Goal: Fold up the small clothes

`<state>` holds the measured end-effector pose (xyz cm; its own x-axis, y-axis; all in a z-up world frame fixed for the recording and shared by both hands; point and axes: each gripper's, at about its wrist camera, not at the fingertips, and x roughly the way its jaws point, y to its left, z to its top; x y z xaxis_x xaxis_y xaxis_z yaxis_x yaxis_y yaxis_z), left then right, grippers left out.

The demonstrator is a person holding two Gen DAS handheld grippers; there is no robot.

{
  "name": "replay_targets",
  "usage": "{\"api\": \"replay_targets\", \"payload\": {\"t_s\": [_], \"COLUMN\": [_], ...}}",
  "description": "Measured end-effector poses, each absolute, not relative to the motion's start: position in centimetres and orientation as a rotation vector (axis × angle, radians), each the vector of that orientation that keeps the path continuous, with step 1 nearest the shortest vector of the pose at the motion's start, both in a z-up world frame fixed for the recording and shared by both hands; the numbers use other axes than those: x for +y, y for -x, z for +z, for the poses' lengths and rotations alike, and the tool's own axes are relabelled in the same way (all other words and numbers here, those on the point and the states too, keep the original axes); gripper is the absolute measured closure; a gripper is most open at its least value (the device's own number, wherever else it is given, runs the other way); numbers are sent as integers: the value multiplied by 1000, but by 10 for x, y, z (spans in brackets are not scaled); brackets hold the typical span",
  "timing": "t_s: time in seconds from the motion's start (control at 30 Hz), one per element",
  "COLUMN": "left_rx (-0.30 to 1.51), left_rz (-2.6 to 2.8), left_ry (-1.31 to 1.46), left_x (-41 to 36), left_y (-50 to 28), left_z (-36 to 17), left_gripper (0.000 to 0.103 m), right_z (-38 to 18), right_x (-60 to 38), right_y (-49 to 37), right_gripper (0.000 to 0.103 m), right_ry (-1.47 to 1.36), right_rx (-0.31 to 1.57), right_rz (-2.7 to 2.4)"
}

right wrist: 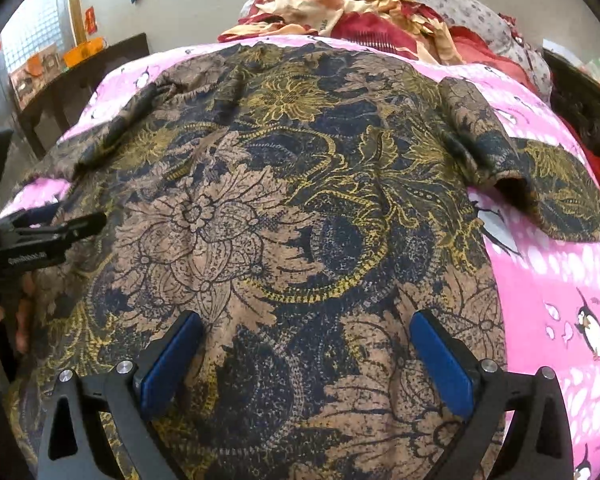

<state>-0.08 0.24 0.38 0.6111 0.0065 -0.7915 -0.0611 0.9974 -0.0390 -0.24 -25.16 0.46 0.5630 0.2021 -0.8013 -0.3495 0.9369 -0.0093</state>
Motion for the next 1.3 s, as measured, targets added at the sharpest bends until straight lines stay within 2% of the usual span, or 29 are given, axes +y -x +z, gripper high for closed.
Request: {"api": "replay_targets", "payload": {"t_s": [0.3,0.67,0.87,1.07,1.3], "left_rx": [980,948,962,920,926], "left_rz": [76,85,72,59,78], "left_ry": [106,117,86,122,130], "left_x": [-3,-19,-29,-25,-17], "left_y": [16,55,41,22,0], "left_z": [15,73,82,88,79], "left_gripper": [0,0,0,0,0], "right_z": [12,29,75,118,117], "right_x": [-258,-276,-286,-275,-266], "right_y": [9,73,93,73,29], "right_gripper": [0,0,0,0,0], "right_ry": [165,165,162,136,77], "right_rx": [928,1090,942,769,701], "right_rz": [310,264,223,168,109]}}
